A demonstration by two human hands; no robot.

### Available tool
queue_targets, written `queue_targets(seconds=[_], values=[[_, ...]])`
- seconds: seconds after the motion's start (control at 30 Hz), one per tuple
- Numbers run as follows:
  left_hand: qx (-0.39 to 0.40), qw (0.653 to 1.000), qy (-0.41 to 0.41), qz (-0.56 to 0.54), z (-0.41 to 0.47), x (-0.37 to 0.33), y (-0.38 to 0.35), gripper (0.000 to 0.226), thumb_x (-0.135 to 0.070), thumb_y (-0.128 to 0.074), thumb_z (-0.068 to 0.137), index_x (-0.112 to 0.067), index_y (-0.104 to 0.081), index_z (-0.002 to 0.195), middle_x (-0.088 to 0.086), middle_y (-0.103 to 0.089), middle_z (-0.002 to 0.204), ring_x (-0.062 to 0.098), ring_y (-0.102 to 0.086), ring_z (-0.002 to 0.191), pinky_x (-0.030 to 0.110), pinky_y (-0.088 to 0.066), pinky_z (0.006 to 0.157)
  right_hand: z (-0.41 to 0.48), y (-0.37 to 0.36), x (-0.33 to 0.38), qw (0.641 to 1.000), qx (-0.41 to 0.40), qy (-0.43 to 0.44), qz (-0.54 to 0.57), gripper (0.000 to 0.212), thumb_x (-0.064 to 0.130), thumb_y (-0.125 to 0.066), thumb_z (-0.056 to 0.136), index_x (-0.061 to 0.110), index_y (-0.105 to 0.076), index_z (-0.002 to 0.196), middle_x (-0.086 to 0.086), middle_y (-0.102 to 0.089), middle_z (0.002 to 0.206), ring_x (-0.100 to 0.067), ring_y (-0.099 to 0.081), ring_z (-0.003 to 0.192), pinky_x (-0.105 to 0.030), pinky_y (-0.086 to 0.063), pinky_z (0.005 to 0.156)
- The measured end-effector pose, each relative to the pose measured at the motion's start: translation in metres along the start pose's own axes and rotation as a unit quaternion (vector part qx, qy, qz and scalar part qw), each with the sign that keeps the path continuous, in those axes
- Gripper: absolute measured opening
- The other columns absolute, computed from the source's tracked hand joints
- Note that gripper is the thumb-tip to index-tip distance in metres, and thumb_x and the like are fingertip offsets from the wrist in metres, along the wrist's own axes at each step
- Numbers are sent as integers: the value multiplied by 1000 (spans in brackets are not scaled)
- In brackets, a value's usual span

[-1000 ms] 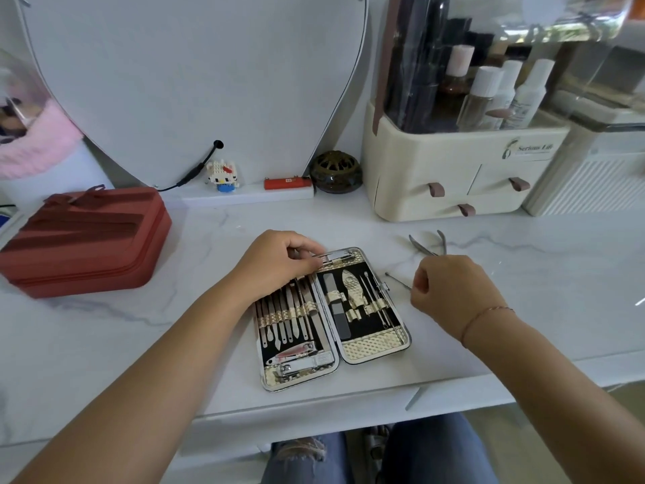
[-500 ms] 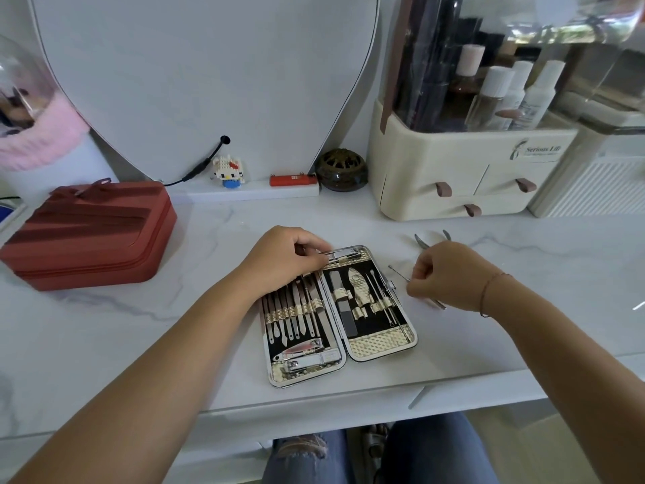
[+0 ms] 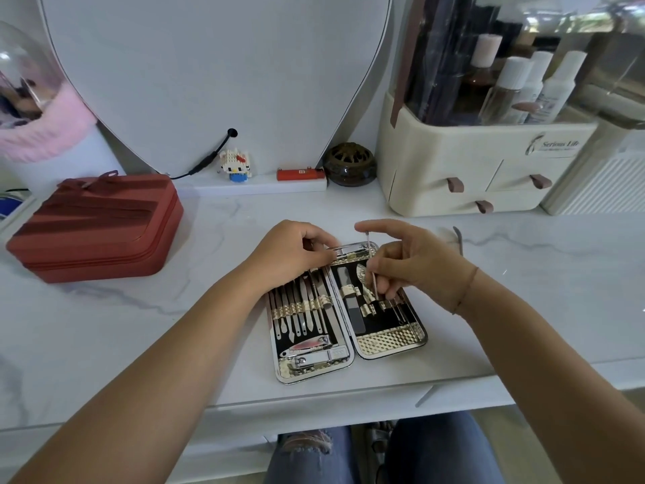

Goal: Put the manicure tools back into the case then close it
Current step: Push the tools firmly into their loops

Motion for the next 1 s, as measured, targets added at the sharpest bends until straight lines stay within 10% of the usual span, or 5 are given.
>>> queue_targets(seconds=[0.33,1.0], values=[[5,1000,1,8,1,1,-1,13,-22,-72,80,-29,-74,92,-11,-65,69,6,-58,66,28,-47,71,11,25,0,978,-102,40,-175,38,11,-71,78,21,-60,113,-4,-71,73,-12,-61,65,-29,-52,77],[-2,1000,-7,0,3,2,0,12,-20,-72,80,-30,-73,87,-11,-63,65,1,-56,61,22,-44,66,14,-8,10,940,-22,46,-339,21,17,-69,81,23,-70,101,11,-58,76,-3,-51,64,-4,-40,62]])
Point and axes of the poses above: each hand's wrist, its own z-axis towards the middle knuckle, its own y-axis out of the back of the hand, x = y × z, the point moved 9 cm from there along z, towards the middle knuckle
